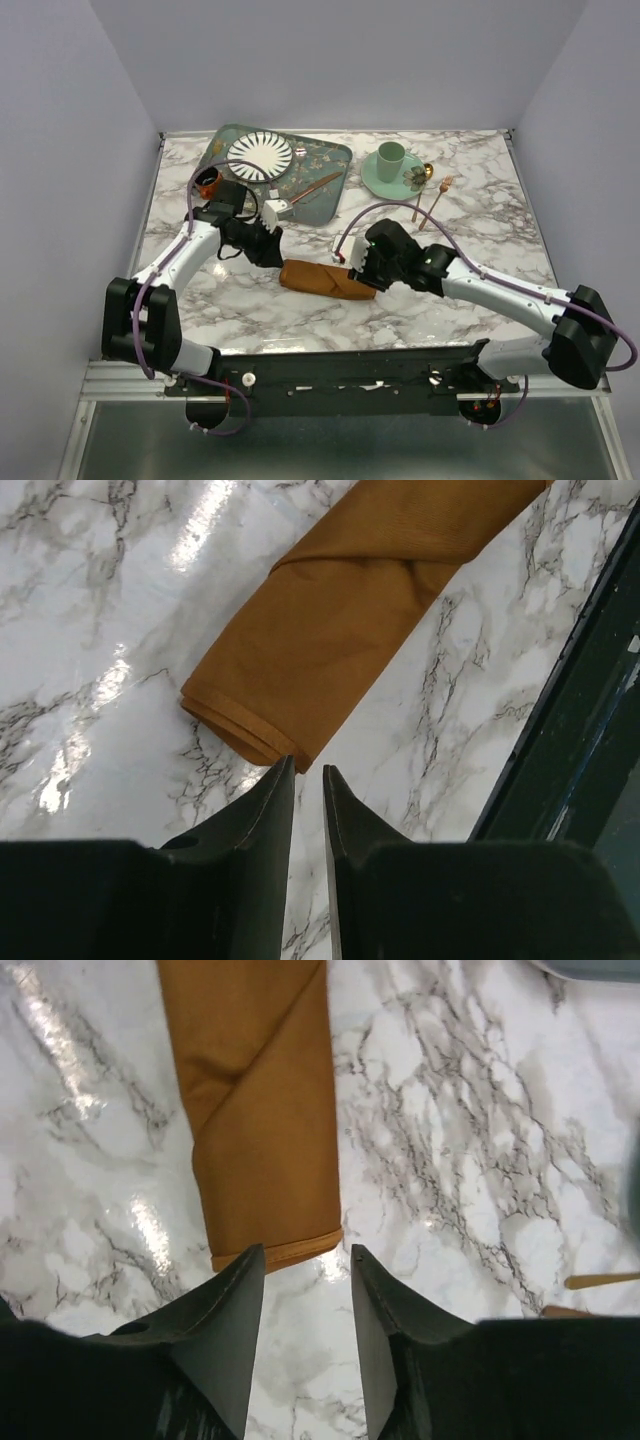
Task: Fold the napkin into a case and place the utensils inside
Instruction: Rotate the smaller rectangle-folded napkin at the center of the board.
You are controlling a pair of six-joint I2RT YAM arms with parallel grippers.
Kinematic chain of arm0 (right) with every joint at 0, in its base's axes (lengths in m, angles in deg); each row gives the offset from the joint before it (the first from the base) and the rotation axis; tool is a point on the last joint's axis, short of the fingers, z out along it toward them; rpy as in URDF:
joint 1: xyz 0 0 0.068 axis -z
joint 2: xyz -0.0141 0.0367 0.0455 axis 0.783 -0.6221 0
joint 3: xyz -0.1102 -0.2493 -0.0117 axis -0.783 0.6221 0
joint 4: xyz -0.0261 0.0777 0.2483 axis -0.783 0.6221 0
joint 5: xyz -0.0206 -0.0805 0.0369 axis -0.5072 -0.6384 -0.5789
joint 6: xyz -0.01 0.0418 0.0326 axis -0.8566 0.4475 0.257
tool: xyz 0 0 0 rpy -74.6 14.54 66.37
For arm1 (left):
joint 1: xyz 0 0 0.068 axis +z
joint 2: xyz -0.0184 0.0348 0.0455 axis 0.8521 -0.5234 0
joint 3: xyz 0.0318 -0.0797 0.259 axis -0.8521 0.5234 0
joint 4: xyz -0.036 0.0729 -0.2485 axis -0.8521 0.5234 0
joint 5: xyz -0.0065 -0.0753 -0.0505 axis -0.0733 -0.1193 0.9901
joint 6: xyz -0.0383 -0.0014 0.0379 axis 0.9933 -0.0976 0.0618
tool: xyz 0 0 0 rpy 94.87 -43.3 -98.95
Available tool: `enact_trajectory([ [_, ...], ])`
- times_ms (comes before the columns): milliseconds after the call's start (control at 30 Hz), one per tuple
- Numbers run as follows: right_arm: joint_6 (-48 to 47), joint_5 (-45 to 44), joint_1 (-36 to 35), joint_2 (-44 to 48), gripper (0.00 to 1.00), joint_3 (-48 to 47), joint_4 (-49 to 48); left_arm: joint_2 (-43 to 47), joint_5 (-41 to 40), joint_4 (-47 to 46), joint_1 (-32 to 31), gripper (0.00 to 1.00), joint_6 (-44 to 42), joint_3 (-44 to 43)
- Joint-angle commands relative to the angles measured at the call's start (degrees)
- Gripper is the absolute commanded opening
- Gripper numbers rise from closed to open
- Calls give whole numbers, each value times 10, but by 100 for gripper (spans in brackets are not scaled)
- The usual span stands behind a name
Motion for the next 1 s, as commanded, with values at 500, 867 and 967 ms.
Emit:
enact_trajectory([
  [500,-78,188,-1,-173,40,2,59,-177,-97,18,-61,27,-4,-50],
  [867,-46,292,-33,-172,61,-54,123,-248,-115,13,-58,45,-19,-143],
  [967,-29,324,18,-161,64,-92,156,-223,-71,17,-25,51,-19,-159],
])
